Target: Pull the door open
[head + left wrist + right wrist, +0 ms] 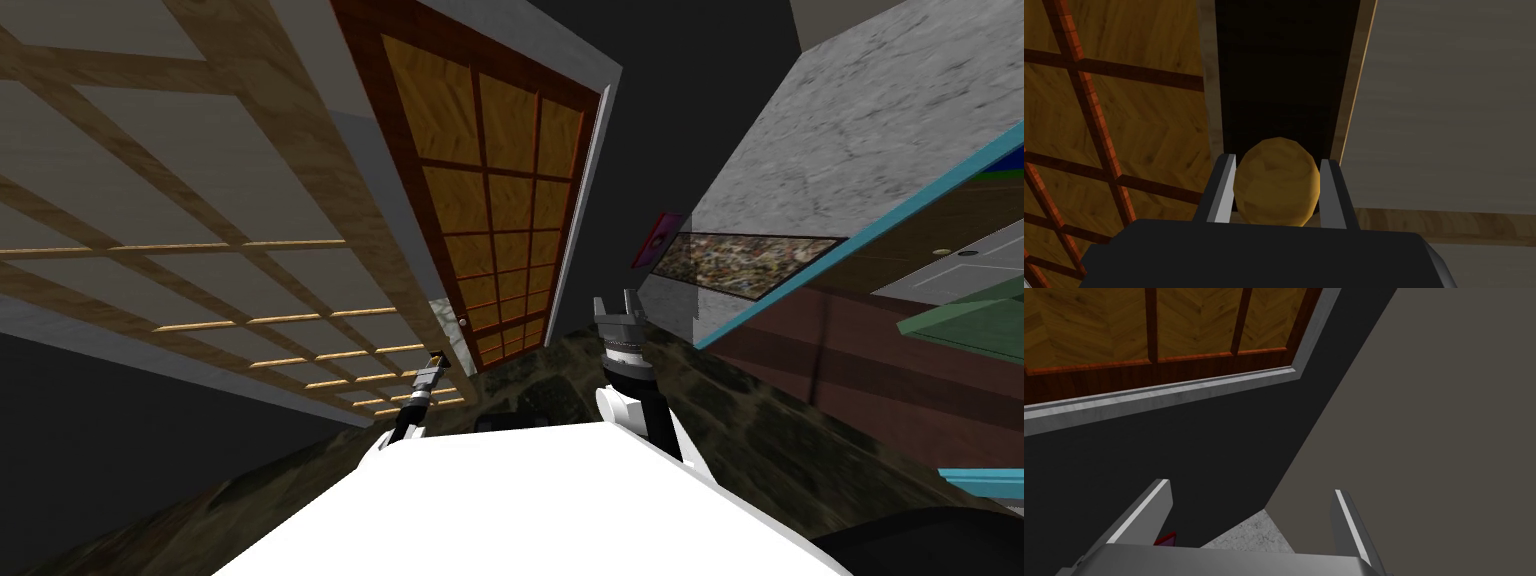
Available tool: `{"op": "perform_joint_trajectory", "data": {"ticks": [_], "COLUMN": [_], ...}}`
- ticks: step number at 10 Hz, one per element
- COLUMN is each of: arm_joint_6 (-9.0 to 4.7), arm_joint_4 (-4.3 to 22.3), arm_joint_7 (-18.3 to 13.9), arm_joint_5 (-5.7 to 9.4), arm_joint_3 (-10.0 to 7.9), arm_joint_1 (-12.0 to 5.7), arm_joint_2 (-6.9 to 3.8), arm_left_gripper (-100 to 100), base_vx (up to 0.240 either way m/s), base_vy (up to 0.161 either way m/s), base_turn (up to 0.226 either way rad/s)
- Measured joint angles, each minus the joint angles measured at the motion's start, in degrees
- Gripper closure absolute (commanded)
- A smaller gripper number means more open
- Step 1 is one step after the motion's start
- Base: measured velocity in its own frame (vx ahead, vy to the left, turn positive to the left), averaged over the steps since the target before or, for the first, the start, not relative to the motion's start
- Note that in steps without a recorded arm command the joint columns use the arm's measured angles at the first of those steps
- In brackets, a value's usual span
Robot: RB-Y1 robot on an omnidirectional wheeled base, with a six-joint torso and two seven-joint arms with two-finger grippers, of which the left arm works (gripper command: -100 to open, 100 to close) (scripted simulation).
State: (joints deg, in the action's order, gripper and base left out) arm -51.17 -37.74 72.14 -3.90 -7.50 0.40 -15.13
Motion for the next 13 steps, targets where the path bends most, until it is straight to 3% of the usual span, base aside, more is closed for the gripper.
{"op": "perform_joint_trajectory", "data": {"ticks": [4,13], "arm_joint_6": [0.05,0.07], "arm_joint_4": [0.08,0.22], "arm_joint_7": [0.00,-9.36], "arm_joint_5": [-0.07,2.39], "arm_joint_3": [0.12,1.08], "arm_joint_1": [0.10,-0.12], "arm_joint_2": [0.10,-0.24], "arm_left_gripper": [100,100], "base_vx": [-0.010,-0.033], "base_vy": [0.003,0.013], "base_turn": [-0.010,-0.038]}}
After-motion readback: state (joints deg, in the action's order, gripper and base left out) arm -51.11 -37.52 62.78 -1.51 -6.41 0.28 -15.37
